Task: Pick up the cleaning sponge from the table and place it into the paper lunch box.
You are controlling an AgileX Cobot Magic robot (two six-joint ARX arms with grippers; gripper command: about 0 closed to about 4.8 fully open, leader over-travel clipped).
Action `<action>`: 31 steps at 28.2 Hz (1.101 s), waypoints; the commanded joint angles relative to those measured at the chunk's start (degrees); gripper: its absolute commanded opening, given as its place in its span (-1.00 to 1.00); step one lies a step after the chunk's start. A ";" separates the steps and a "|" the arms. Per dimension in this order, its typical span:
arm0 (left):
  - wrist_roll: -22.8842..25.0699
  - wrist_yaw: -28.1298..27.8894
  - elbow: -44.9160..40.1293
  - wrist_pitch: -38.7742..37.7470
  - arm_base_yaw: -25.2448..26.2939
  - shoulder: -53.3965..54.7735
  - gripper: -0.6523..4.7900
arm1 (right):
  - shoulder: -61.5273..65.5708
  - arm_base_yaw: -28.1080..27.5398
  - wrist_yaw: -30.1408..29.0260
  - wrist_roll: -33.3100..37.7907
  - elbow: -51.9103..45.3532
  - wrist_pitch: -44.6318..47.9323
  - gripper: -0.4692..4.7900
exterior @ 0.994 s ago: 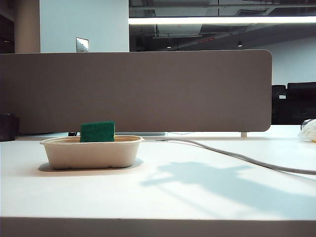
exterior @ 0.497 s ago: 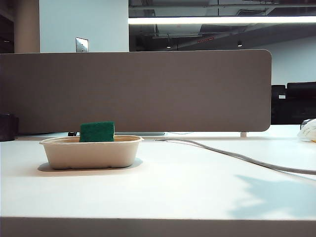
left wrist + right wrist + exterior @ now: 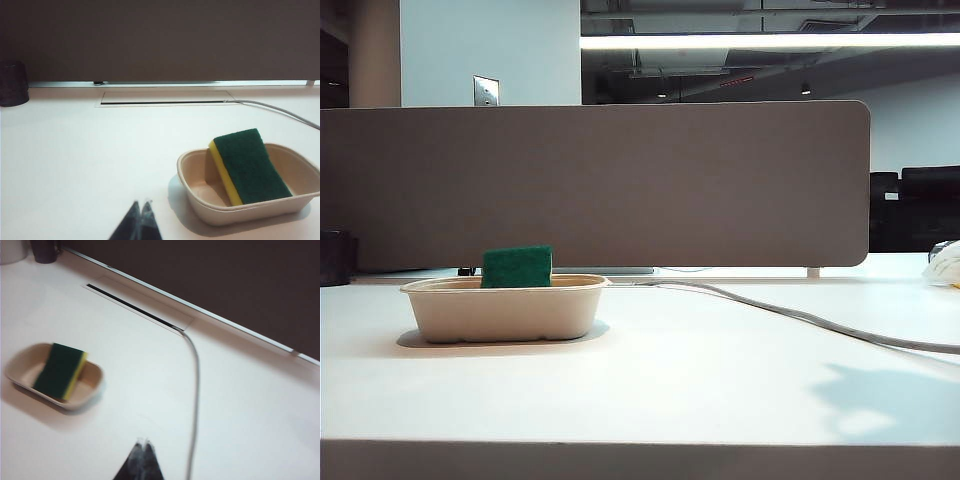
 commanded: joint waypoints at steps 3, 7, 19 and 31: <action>0.04 0.15 0.07 0.74 -0.13 0.04 -0.78 | -8.41 -12.98 -5.03 -2.54 -12.17 9.68 -0.84; 0.04 0.48 0.07 0.74 -0.13 0.04 -0.78 | -19.54 -23.54 -15.74 1.49 -27.21 21.92 -0.84; 0.04 0.17 0.07 0.74 -0.15 0.04 -0.78 | -39.10 -37.44 -15.30 1.62 -57.40 35.54 -0.84; 0.04 0.26 0.07 0.74 -0.17 0.04 -0.78 | -44.70 -40.92 -15.72 1.92 -62.34 36.52 -0.84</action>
